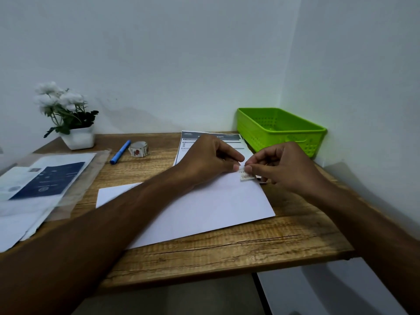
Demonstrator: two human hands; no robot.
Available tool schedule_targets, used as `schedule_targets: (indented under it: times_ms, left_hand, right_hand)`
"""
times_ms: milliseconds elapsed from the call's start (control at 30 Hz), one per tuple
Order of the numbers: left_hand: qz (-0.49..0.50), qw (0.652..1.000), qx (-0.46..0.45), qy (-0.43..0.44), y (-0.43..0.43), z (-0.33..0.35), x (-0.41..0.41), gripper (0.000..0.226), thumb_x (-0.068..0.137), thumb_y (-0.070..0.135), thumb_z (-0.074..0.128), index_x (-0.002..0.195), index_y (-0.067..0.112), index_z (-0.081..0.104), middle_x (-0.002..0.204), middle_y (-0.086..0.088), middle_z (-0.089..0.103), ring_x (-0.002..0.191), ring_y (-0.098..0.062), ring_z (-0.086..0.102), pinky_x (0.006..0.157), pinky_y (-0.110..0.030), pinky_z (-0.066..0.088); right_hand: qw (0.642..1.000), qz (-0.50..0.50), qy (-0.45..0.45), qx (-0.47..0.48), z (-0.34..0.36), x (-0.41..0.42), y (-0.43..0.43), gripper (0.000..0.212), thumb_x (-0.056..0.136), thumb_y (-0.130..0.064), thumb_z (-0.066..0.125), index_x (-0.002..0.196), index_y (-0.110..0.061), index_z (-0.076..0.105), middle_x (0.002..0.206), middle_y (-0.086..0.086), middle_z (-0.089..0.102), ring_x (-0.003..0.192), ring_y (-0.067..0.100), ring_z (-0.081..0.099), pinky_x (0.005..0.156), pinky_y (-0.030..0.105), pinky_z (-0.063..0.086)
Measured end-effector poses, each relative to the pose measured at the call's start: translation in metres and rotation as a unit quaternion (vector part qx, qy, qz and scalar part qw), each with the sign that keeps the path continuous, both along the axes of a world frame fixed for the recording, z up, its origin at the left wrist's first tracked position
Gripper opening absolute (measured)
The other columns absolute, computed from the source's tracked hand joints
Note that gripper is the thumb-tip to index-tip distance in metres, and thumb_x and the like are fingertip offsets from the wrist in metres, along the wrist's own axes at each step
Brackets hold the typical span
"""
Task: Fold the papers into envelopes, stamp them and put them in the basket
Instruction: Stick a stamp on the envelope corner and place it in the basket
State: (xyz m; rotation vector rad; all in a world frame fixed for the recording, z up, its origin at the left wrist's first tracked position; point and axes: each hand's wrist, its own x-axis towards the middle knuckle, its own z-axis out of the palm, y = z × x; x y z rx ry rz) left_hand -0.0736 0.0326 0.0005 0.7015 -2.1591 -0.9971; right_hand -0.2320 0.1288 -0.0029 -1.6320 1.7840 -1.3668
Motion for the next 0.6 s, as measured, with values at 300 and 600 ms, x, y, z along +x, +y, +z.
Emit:
schedule_targets:
  times_ms: [300, 600]
  left_hand:
    - [0.008, 1.000, -0.005, 0.004, 0.0015, 0.0009, 0.0002, 0.022, 0.073, 0.000, 0.077, 0.093, 0.007, 0.076, 0.077, -0.004, 0.073, 0.065, 0.001, 0.064, 0.064, -0.009, 0.049]
    - [0.009, 1.000, 0.003, 0.020, 0.0083, 0.0028, 0.0019, 0.020, 0.069, 0.005, 0.082, 0.087, 0.011, 0.076, 0.075, -0.007, 0.074, 0.065, -0.007, 0.065, 0.068, -0.024, 0.053]
  right_hand:
    - [1.000, -0.002, 0.023, 0.019, 0.0023, 0.0020, 0.0016, 0.004, 0.076, -0.007, 0.080, 0.078, -0.008, 0.077, 0.055, -0.002, 0.066, 0.045, 0.001, 0.056, 0.044, 0.011, 0.040]
    - [1.000, -0.018, 0.015, -0.004, 0.0004, 0.0060, 0.0018, 0.011, 0.072, -0.016, 0.084, 0.075, -0.009, 0.077, 0.058, 0.005, 0.068, 0.044, 0.002, 0.054, 0.045, 0.014, 0.042]
